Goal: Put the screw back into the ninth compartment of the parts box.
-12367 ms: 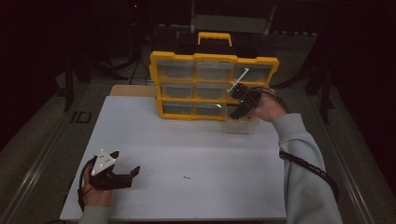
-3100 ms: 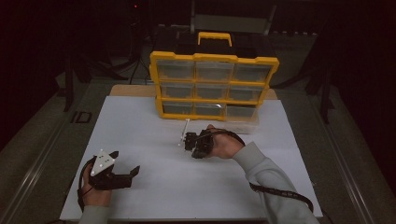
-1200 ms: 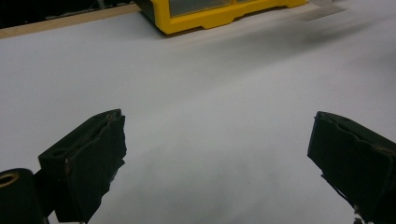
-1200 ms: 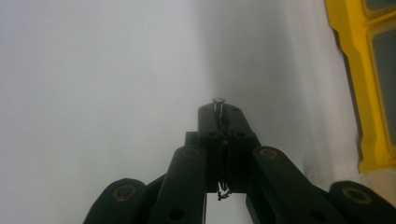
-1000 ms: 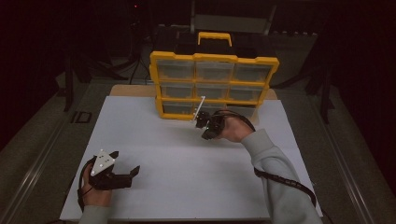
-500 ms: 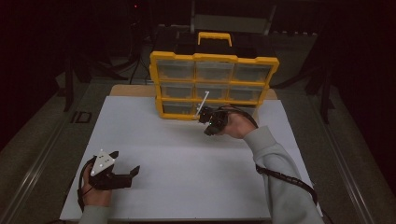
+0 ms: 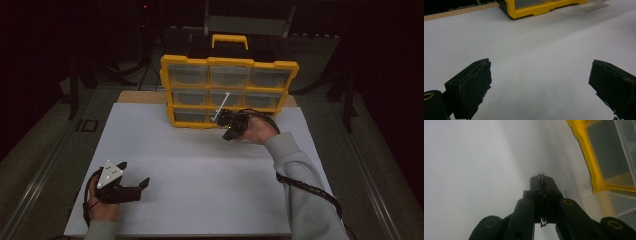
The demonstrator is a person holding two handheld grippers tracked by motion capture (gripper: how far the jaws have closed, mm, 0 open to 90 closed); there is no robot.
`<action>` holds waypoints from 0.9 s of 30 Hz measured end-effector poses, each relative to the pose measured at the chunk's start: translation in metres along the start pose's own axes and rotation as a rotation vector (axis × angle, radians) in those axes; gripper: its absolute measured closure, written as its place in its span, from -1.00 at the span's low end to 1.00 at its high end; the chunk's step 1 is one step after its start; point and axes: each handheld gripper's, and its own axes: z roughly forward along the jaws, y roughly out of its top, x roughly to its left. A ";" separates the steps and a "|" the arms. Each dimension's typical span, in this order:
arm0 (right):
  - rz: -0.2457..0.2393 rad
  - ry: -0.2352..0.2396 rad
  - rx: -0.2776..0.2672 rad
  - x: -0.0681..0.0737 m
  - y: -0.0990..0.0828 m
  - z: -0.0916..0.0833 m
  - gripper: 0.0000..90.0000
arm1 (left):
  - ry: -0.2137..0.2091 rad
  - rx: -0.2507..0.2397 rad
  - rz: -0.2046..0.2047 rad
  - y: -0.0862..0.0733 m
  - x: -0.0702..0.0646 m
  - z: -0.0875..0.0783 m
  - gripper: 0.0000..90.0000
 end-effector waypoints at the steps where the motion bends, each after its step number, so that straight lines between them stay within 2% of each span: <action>1: 0.002 -0.004 -0.003 -0.002 0.000 -0.001 0.95 | 0.000 0.000 0.001 0.000 0.000 0.000 -0.89; 27: 0.086 -0.061 -0.021 -0.026 -0.013 -0.018 0.95 | -0.001 0.002 0.000 0.000 0.000 0.000 -0.89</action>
